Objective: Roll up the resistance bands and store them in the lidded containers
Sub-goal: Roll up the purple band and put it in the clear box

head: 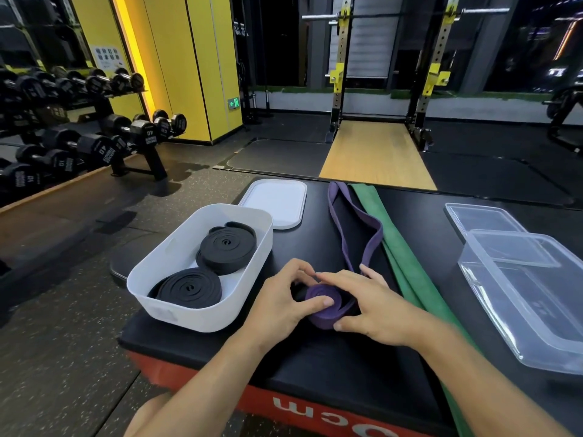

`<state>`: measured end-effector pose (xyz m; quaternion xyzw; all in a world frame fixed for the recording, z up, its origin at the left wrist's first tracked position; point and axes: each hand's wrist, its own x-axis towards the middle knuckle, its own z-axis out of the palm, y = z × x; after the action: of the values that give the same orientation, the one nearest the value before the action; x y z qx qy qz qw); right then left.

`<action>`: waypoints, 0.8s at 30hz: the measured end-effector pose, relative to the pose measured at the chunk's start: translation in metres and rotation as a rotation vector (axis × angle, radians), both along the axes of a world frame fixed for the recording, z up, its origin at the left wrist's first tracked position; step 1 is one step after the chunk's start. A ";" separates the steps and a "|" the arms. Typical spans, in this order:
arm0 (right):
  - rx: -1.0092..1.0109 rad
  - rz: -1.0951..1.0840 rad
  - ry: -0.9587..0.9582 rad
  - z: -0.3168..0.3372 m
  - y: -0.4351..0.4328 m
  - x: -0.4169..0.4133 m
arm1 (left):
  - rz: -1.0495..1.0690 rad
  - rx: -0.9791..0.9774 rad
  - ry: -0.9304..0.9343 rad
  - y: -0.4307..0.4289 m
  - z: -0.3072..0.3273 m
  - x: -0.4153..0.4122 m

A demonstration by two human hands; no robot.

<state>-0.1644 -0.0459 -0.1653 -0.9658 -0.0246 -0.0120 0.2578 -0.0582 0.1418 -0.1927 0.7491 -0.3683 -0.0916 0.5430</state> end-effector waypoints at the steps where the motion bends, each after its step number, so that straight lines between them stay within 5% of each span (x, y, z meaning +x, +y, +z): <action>1: -0.004 -0.003 -0.002 0.001 0.000 0.001 | 0.015 -0.002 -0.034 0.000 -0.002 0.001; 13: -0.044 -0.204 -0.141 -0.005 0.011 0.002 | 0.116 0.052 -0.228 0.000 -0.005 0.000; 20: -0.219 -0.367 -0.387 -0.024 0.031 0.007 | 0.021 0.135 -0.169 0.001 -0.006 0.001; 24: -0.222 -0.330 -0.343 -0.023 0.028 0.008 | 0.016 0.046 -0.028 0.004 -0.004 0.003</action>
<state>-0.1563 -0.0178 -0.1882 -0.9630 0.0887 -0.2144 0.1369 -0.0554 0.1454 -0.1967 0.7653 -0.3678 -0.0853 0.5213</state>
